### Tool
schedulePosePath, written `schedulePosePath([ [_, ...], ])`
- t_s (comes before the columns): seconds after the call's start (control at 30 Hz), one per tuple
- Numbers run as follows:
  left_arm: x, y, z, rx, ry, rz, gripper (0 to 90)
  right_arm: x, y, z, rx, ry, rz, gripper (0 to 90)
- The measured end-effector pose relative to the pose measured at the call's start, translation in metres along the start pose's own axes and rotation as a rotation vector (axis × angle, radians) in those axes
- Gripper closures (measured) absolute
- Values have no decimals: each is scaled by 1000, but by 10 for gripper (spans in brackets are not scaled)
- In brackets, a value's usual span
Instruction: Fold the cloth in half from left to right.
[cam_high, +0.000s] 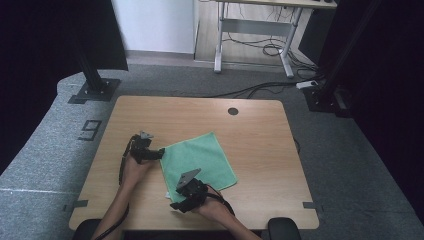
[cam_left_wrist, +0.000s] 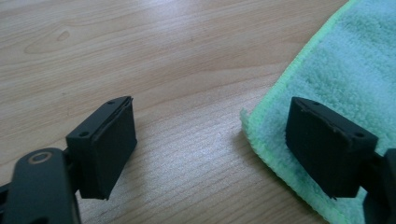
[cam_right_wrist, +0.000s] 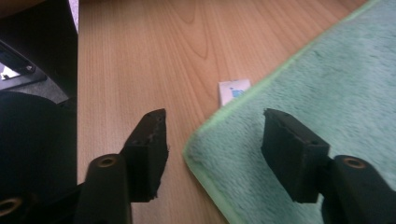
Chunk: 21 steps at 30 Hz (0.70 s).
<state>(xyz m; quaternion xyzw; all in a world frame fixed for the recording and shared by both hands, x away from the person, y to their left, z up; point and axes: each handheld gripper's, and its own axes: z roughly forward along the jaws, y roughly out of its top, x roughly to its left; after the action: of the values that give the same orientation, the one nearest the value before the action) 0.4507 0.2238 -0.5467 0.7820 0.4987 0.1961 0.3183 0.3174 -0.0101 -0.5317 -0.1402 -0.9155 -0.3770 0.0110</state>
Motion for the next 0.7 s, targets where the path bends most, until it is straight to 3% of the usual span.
schedulePosePath([
  [0.17,-1,-1,-1,-6,-10,11,211,6,0,8,31,-1,-28,459],
  [0.4,-3,-2,-3,-21,-34,28,301,10,-1,9,39,-59,-70,547],
  [0.53,-6,-3,-4,-32,-47,39,428,11,-3,7,30,-90,-67,662],
  [0.7,-11,-4,-6,-34,-70,48,558,7,-5,5,23,-91,-41,772],
])
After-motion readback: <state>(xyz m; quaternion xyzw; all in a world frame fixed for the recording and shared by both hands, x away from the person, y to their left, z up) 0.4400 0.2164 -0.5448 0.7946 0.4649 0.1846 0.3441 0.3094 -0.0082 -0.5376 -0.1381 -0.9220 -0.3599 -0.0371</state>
